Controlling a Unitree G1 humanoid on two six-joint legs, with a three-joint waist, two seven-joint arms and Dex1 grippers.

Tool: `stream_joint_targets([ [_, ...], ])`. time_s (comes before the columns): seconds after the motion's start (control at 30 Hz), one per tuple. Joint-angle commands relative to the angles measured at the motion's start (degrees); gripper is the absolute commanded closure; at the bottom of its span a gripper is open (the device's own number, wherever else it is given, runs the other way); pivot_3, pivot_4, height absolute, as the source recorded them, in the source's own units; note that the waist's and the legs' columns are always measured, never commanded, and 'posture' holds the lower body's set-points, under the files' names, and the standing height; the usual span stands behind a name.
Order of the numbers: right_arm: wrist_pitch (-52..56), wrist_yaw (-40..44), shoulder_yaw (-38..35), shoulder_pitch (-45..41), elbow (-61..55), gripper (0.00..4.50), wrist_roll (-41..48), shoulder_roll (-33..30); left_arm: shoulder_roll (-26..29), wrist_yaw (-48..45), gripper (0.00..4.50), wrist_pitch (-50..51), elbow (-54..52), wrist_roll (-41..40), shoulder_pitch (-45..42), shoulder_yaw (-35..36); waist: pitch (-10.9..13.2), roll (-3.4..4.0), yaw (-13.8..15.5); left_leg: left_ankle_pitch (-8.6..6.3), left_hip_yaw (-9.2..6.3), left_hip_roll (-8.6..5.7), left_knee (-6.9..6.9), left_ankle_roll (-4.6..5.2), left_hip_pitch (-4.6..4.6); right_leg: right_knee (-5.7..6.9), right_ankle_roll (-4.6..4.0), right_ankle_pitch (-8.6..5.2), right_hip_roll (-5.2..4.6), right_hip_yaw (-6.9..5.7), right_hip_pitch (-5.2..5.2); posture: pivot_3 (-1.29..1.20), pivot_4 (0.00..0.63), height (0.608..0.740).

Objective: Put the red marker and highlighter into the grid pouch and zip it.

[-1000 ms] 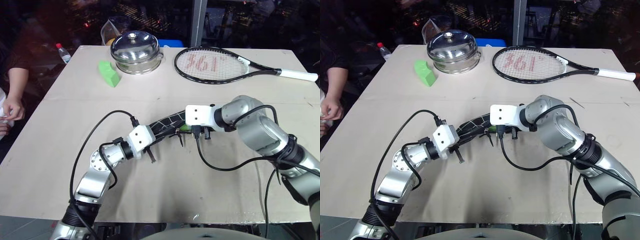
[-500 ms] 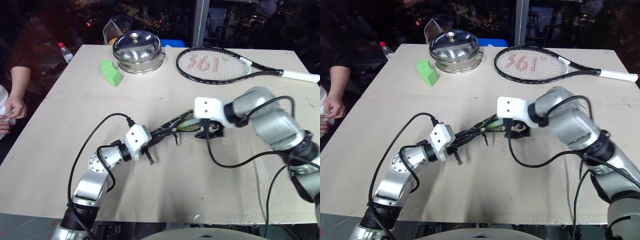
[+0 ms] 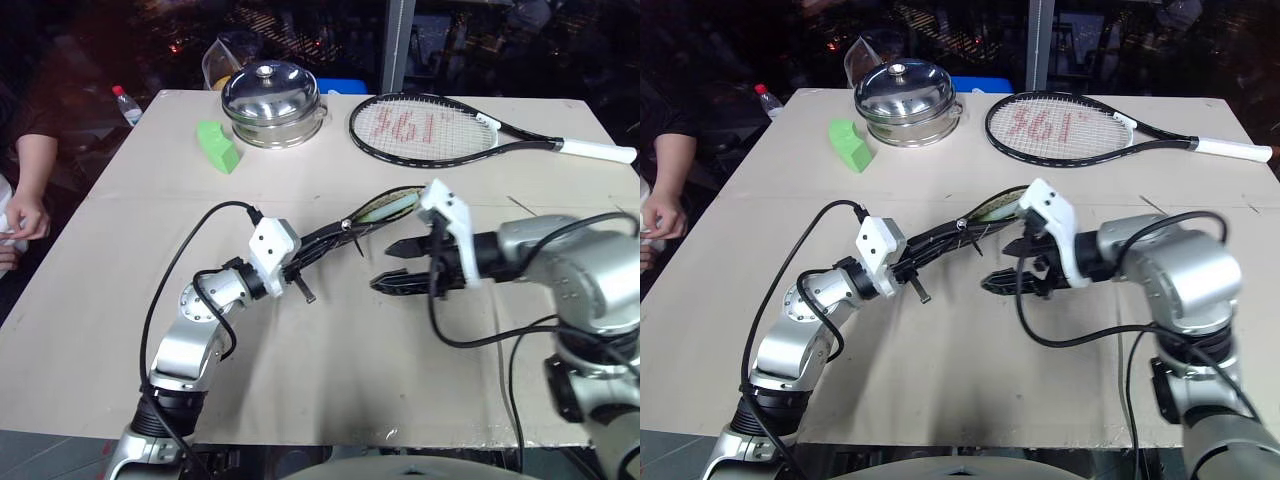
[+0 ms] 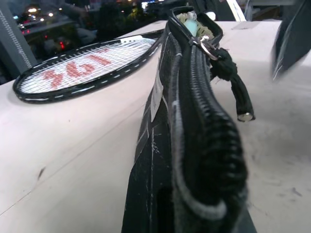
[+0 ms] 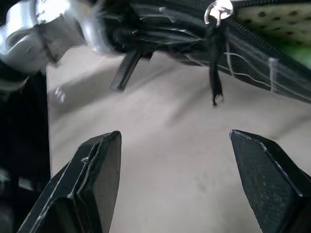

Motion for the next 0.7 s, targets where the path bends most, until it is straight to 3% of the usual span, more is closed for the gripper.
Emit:
stream_joint_targets([
  [0.03, 0.3, -8.7, -4.1, -2.3, 2.5, 0.93, -1.6, 7.1, 0.2, -0.8, 4.5, -2.3, -1.4, 0.2, 0.4, -0.2, 0.0, 0.0, 0.1, 0.01, -0.02, 0.0, 0.0, -0.02, -0.02, 0.0, 0.0, 0.0, 0.01, -0.01, 0.0, 0.0, 0.15, 0.74],
  [0.1, 0.4, -12.2, -6.9, -3.8, 4.4, 0.93, -1.4, 12.1, 0.2, -1.0, 4.5, -2.9, -1.1, 0.4, 0.7, -0.3, 0.0, 0.0, 0.2, 0.02, -0.04, 0.0, 0.0, -0.04, -0.05, -0.01, 0.01, 0.0, 0.03, -0.03, -0.01, 0.0, 0.15, 0.74],
  [0.2, 0.4, -15.7, -7.7, -4.5, 5.6, 1.78, -0.5, 14.7, 0.1, -1.2, 4.5, -4.1, -0.6, 0.8, 1.1, -0.3, 0.0, 0.0, 0.3, 0.03, -0.12, -0.02, 0.01, -0.05, -0.13, -0.03, 0.01, 0.01, 0.04, -0.07, -0.02, 0.0, 0.15, 0.74],
  [0.33, 0.4, -17.9, -7.8, -4.5, 5.7, 3.71, 1.5, 14.5, 0.2, -1.3, 4.5, -5.3, -0.1, 1.2, 1.8, 0.0, 0.0, -0.01, 0.2, 0.03, -0.18, -0.06, 0.0, -0.04, -0.2, -0.07, 0.01, 0.01, 0.01, -0.1, -0.03, 0.0, 0.15, 0.74],
  [0.4, 0.4, -18.5, -7.3, -4.6, 5.5, 4.43, 2.6, 13.4, 0.4, -1.3, 4.5, -6.2, 0.3, 1.5, 2.3, 0.1, 0.0, 0.0, 0.1, 0.03, -0.2, -0.06, 0.0, -0.04, -0.19, -0.05, 0.01, 0.0, 0.02, -0.11, -0.03, 0.0, 0.15, 0.74],
  [0.57, 0.4, -20.5, -7.0, -4.3, 3.8, 4.43, 3.9, 6.1, 0.3, -0.4, 4.5, -8.5, 1.5, 3.1, 3.0, 0.6, 0.0, 0.0, 0.1, 0.03, -0.25, -0.05, 0.0, -0.04, -0.19, -0.05, 0.0, 0.0, 0.04, -0.13, -0.03, 0.0, 0.15, 0.74],
  [0.7, -0.4, -23.4, -11.8, -4.4, 5.7, 4.43, 1.5, -2.4, 1.5, 0.7, 4.5, -12.0, 4.2, 6.6, 2.7, 1.2, 0.0, -0.01, 0.2, 0.03, -0.26, -0.08, 0.0, -0.04, -0.22, -0.09, 0.01, 0.0, 0.0, -0.14, -0.02, 0.0, 0.15, 0.74],
])
